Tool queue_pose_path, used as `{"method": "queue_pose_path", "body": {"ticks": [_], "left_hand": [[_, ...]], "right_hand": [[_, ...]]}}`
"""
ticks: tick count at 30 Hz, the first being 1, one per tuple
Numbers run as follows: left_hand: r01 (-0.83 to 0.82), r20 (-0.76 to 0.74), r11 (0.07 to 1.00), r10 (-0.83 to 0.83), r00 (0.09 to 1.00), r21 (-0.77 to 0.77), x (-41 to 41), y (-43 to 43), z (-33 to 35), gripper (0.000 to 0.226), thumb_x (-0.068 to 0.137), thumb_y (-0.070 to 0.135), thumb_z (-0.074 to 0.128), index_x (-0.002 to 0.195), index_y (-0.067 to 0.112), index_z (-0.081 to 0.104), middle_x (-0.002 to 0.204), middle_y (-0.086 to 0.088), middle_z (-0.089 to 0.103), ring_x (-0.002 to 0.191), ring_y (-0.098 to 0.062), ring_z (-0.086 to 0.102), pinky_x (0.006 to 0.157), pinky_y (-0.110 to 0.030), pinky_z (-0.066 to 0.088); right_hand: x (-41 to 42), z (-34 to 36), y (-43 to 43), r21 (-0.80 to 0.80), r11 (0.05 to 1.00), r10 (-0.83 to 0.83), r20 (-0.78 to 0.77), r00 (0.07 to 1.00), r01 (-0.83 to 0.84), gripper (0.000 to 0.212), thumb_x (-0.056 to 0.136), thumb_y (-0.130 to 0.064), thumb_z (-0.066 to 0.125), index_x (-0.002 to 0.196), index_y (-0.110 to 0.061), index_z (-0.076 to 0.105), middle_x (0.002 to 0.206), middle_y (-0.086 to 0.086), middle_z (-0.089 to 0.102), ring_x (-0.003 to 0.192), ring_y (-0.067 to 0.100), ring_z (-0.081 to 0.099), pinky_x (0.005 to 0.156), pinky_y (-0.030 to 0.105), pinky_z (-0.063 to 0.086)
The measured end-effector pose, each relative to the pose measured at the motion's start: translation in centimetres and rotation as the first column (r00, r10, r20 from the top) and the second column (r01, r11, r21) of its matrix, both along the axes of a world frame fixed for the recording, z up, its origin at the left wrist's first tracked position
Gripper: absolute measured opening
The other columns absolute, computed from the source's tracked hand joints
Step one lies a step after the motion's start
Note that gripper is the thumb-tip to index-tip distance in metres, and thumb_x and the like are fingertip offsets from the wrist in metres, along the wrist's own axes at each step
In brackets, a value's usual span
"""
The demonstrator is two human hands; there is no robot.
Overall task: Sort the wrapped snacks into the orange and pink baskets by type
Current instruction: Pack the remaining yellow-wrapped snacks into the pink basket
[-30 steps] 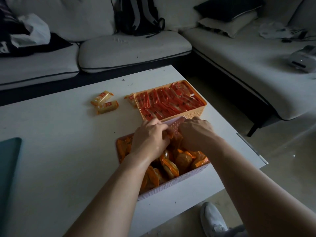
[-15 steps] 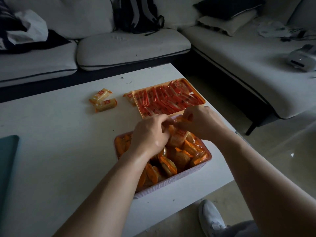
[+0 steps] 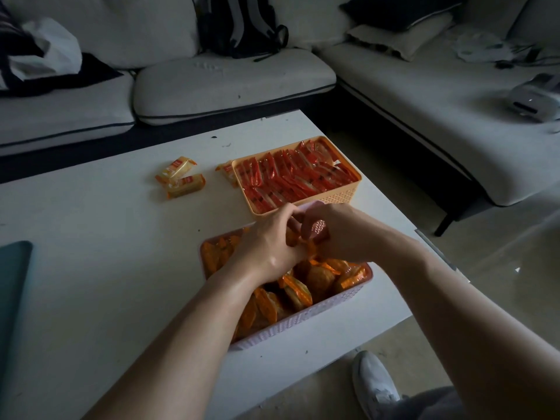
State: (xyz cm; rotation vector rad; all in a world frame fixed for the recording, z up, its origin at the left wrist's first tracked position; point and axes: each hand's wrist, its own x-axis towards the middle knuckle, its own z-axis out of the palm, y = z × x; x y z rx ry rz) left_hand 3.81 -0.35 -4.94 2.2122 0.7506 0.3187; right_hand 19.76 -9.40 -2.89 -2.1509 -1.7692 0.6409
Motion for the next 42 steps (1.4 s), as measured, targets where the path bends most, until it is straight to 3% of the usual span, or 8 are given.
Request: {"method": "queue_pose_path", "body": {"ticks": [5, 10, 15, 23, 27, 32, 38, 42], "left_hand": [[0.067, -0.007, 0.998, -0.067, 0.998, 0.005, 0.0, 0.0, 0.1, 0.05, 0.087, 0.031, 0.075, 0.13, 0.042, 0.052, 0.113, 0.028, 0.062, 0.11, 0.002, 0.058, 0.086, -0.016, 0.048], [0.177, -0.164, 0.977, -0.157, 0.974, 0.119, 0.1, -0.3, 0.3, 0.035, 0.088, 0.029, 0.073, 0.12, 0.041, 0.069, 0.129, 0.014, 0.059, 0.122, -0.012, 0.054, 0.099, -0.041, 0.052], [0.178, -0.3, 0.923, -0.072, 0.951, 0.34, -0.1, -0.5, 0.7, 0.02, 0.091, 0.037, 0.071, 0.11, 0.042, 0.072, 0.114, 0.017, 0.049, 0.124, -0.013, 0.045, 0.095, -0.034, 0.049], [0.152, -0.319, 0.907, -0.021, 0.947, 0.393, -0.4, -0.3, 1.1, 0.013, 0.089, 0.042, 0.071, 0.101, 0.039, 0.075, 0.1, 0.016, 0.051, 0.112, -0.016, 0.054, 0.077, -0.028, 0.041], [0.17, -0.389, 0.925, -0.027, 0.921, 0.338, -0.5, -0.4, 1.5, 0.015, 0.091, 0.047, 0.066, 0.099, 0.038, 0.076, 0.112, 0.013, 0.061, 0.114, -0.016, 0.055, 0.083, -0.034, 0.049], [0.072, -0.42, 0.92, 0.105, 0.901, 0.385, 0.2, -1.4, 0.9, 0.067, 0.083, 0.083, 0.043, 0.078, 0.022, 0.07, 0.09, 0.007, 0.06, 0.097, -0.018, 0.06, 0.069, -0.033, 0.044], [0.165, -0.564, 0.92, 0.071, 0.823, 0.357, 0.2, -2.2, 1.4, 0.078, 0.068, 0.086, 0.062, 0.12, 0.028, 0.061, 0.139, -0.003, 0.054, 0.136, -0.027, 0.042, 0.107, -0.047, 0.043], [0.235, -0.611, 0.92, 0.006, 0.792, 0.313, -0.3, -1.7, 1.1, 0.086, 0.063, 0.08, 0.071, 0.131, 0.032, 0.05, 0.146, -0.004, 0.046, 0.141, -0.031, 0.035, 0.108, -0.053, 0.041]], "right_hand": [[1.4, 0.0, -0.9, 0.002, 0.996, -0.089, -0.223, 0.971, 0.092, 0.045, 0.091, 0.003, 0.064, 0.129, -0.019, 0.057, 0.126, -0.004, 0.061, 0.114, 0.014, 0.06, 0.086, 0.029, 0.061], [1.6, -0.1, -1.4, -0.04, 0.983, -0.179, -0.403, 0.898, 0.178, 0.047, 0.091, 0.007, 0.064, 0.128, -0.02, 0.055, 0.127, -0.003, 0.059, 0.116, 0.015, 0.06, 0.087, 0.033, 0.061], [1.6, 0.7, -2.1, 0.082, 0.986, -0.145, 0.021, 0.989, 0.143, 0.037, 0.093, -0.011, 0.067, 0.128, -0.019, 0.061, 0.118, -0.003, 0.067, 0.096, 0.013, 0.068, 0.072, 0.022, 0.062], [0.3, 0.4, -2.5, -0.101, 0.995, 0.011, 0.32, 0.947, 0.022, 0.015, 0.096, -0.023, 0.06, 0.104, -0.016, 0.071, 0.076, -0.004, 0.069, 0.057, 0.009, 0.065, 0.057, 0.018, 0.059], [0.8, 0.4, -1.9, -0.087, 0.992, -0.061, 0.259, 0.964, 0.086, 0.015, 0.097, -0.02, 0.058, 0.094, -0.013, 0.072, 0.075, -0.002, 0.067, 0.058, 0.013, 0.066, 0.057, 0.027, 0.06], [2.0, 0.4, -1.7, 0.01, 0.971, -0.238, 0.131, 0.962, 0.238, 0.019, 0.099, -0.023, 0.058, 0.095, -0.014, 0.074, 0.087, 0.003, 0.073, 0.071, 0.019, 0.073, 0.065, 0.04, 0.064], [1.7, 0.7, -1.8, 0.038, 0.97, -0.245, 0.119, 0.962, 0.242, 0.019, 0.101, -0.029, 0.057, 0.111, -0.02, 0.07, 0.097, -0.003, 0.071, 0.076, 0.015, 0.071, 0.069, 0.034, 0.064], [1.3, 2.1, -2.5, 0.114, 0.979, -0.197, 0.303, 0.932, 0.17, 0.028, 0.105, -0.038, 0.048, 0.127, -0.026, 0.059, 0.089, -0.011, 0.062, 0.059, 0.004, 0.06, 0.043, 0.016, 0.044]]}}
